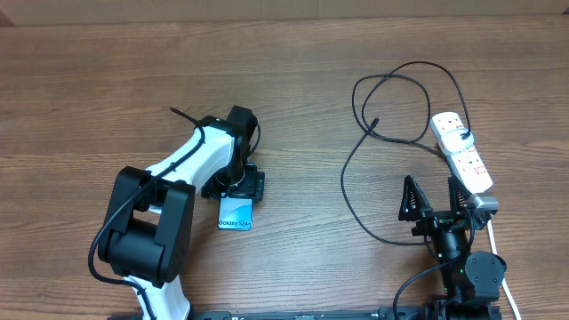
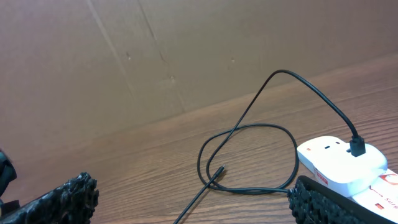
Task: Plug charger to phone and switch on socket
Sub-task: 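Close the left gripper on the phone's top edge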
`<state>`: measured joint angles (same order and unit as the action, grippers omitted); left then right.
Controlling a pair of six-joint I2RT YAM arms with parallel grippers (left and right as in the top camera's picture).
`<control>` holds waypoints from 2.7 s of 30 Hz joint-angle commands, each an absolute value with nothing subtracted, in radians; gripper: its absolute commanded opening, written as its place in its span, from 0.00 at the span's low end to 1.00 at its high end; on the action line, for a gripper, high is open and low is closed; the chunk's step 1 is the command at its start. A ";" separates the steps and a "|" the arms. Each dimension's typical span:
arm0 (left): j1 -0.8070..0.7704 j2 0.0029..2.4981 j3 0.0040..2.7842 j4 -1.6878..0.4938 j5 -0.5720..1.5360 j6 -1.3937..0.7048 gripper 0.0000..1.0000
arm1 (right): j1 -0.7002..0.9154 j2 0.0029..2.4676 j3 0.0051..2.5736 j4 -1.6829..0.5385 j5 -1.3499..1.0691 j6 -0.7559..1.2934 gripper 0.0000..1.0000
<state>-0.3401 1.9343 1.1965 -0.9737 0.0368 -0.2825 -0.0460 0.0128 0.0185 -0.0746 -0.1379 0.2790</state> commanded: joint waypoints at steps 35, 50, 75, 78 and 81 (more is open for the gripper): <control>-0.340 1.995 1.178 -0.823 -0.014 -0.617 1.00 | -0.048 0.003 0.008 -0.070 -0.128 0.272 1.00; -0.340 1.995 1.178 -0.796 0.002 -0.617 1.00 | -0.048 0.003 0.008 -0.070 -0.128 0.272 1.00; -0.314 1.993 1.209 -0.870 0.133 -0.612 0.57 | -0.048 0.003 0.008 -0.070 -0.128 0.272 1.00; -0.304 1.993 1.236 -0.916 0.136 -0.605 0.57 | -0.048 0.003 0.008 -0.070 -0.128 0.272 1.00; -0.296 1.993 1.267 -0.953 0.155 -0.585 0.56 | -0.048 0.003 0.008 -0.070 -0.128 0.272 1.00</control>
